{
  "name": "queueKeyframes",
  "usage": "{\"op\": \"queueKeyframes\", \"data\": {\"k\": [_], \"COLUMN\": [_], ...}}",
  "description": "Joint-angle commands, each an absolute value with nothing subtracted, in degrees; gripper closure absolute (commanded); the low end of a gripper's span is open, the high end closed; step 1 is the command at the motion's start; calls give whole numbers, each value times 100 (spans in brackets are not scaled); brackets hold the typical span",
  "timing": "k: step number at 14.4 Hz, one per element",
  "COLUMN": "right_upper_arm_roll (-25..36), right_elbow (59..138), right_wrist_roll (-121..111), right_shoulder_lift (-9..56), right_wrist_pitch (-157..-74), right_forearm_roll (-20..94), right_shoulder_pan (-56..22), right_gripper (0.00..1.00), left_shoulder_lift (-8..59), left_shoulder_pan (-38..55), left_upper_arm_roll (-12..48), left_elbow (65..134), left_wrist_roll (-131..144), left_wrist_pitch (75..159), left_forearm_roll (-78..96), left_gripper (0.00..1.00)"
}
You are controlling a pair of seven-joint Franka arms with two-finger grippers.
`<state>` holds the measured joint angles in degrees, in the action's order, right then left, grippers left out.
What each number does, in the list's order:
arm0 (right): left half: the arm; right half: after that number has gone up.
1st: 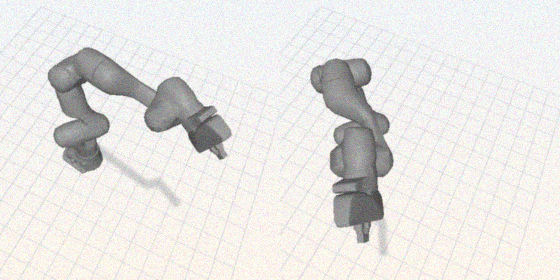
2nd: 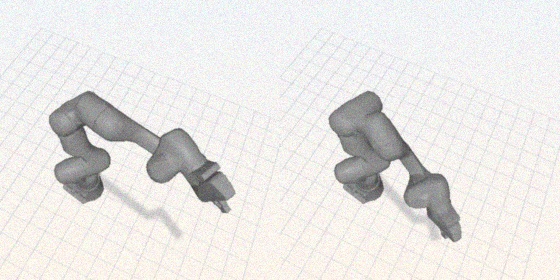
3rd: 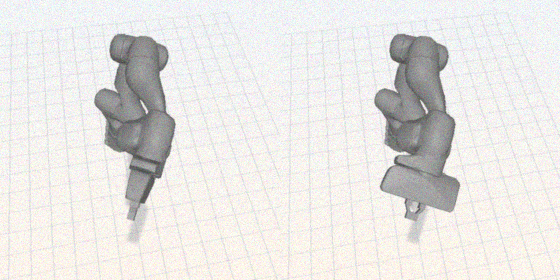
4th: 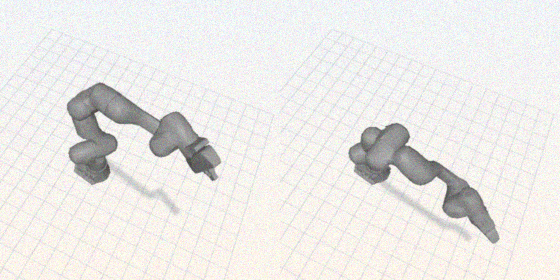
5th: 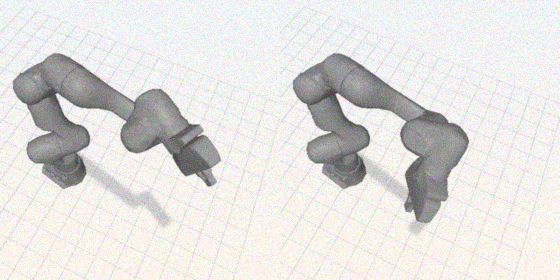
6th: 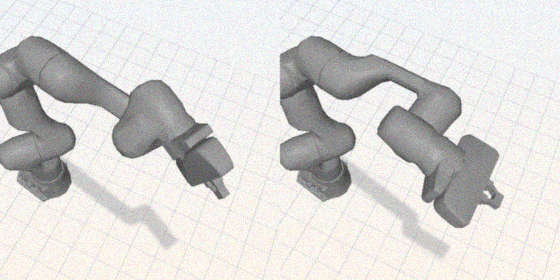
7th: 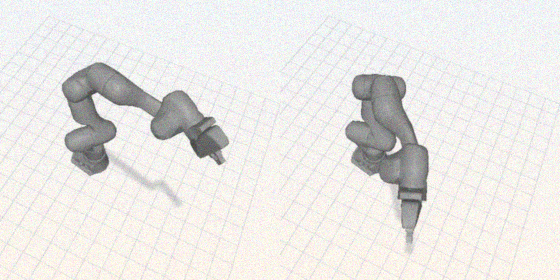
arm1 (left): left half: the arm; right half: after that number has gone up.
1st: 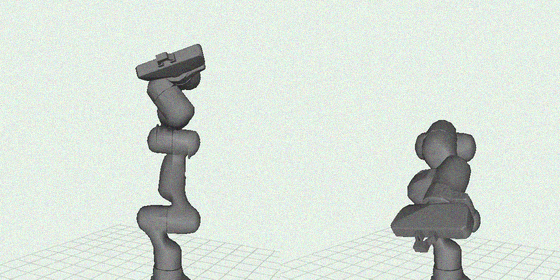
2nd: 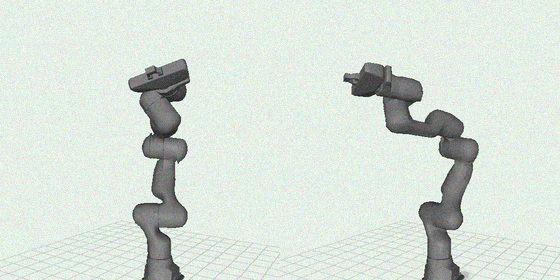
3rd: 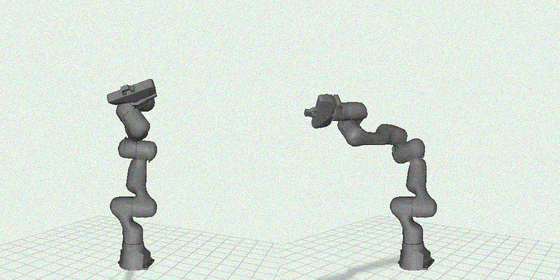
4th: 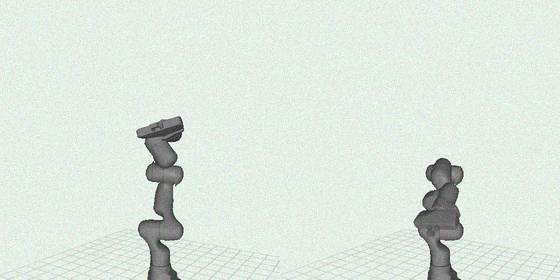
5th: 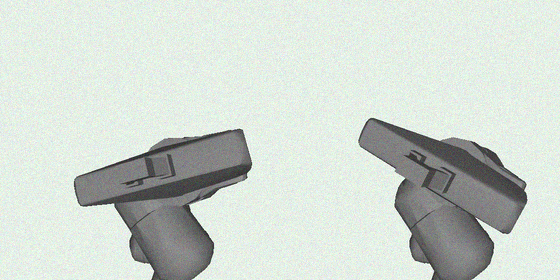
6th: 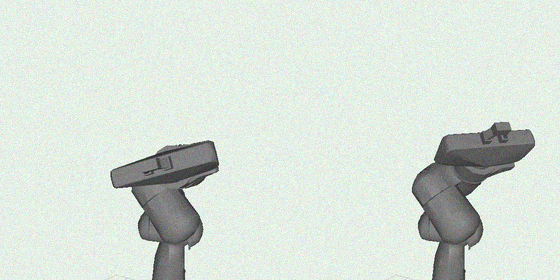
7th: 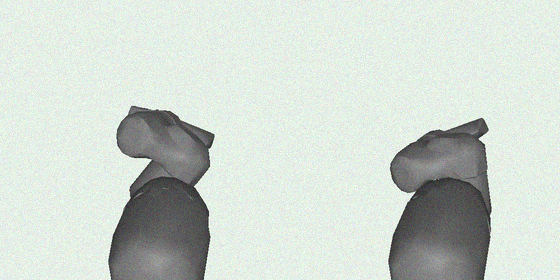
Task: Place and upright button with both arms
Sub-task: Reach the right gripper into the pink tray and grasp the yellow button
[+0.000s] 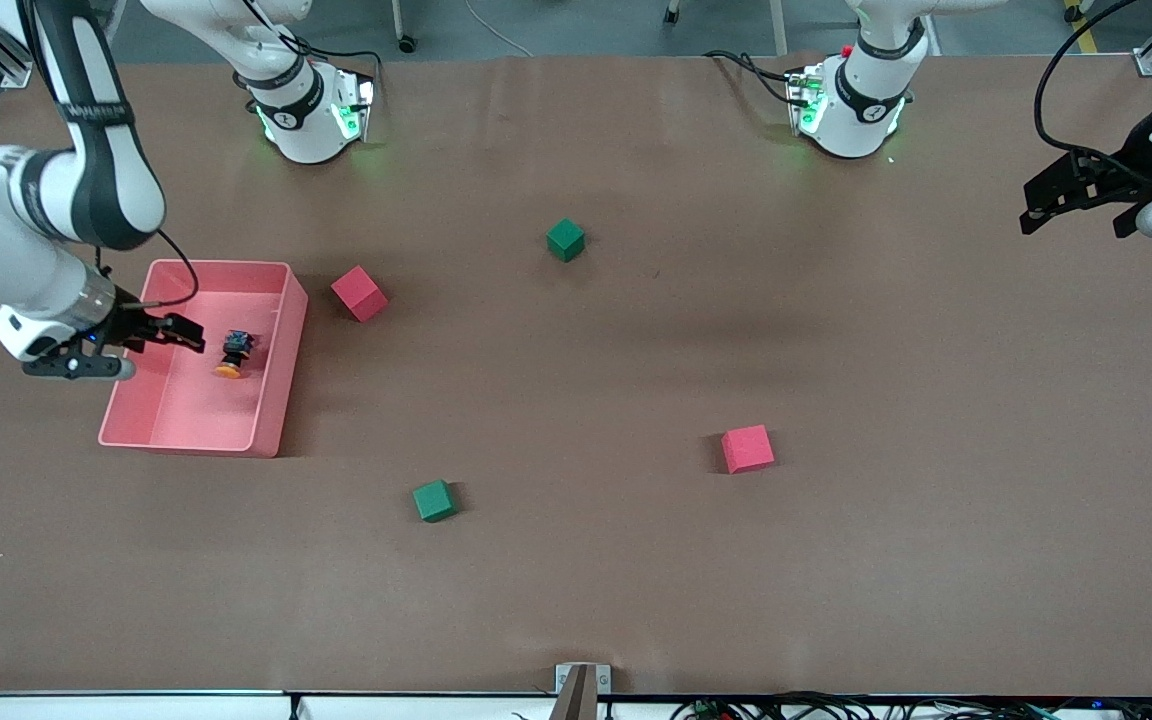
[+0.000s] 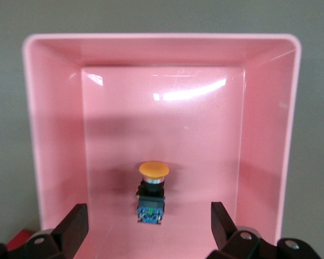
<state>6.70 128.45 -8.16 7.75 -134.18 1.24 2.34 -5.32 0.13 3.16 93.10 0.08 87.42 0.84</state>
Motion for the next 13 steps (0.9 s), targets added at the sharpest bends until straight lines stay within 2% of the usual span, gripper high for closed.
{"op": "queueKeyframes", "data": {"k": [1, 10, 13], "right_upper_arm_roll": [615, 571, 484], "right_elbow": [13121, 13149, 13148], "right_wrist_roll": [-791, -782, -782], "right_shoulder_lift": [1010, 1959, 2118], "right_wrist_pitch": [-14016, -14871, -14958], "right_forearm_roll": [62, 97, 158], "right_shoulder_pan": [299, 255, 272], "right_gripper": [1, 5, 17], "left_shoulder_lift": [-562, -554, -545], "left_shoulder_pan": [35, 44, 44], "left_upper_arm_roll": [316, 439, 448], "left_elbow": [9281, 9290, 9290], "left_wrist_roll": [97, 193, 193], "left_wrist_pitch": [8763, 8754, 8763], "left_forearm_roll": [79, 79, 79], "left_gripper": [0, 0, 0]}}
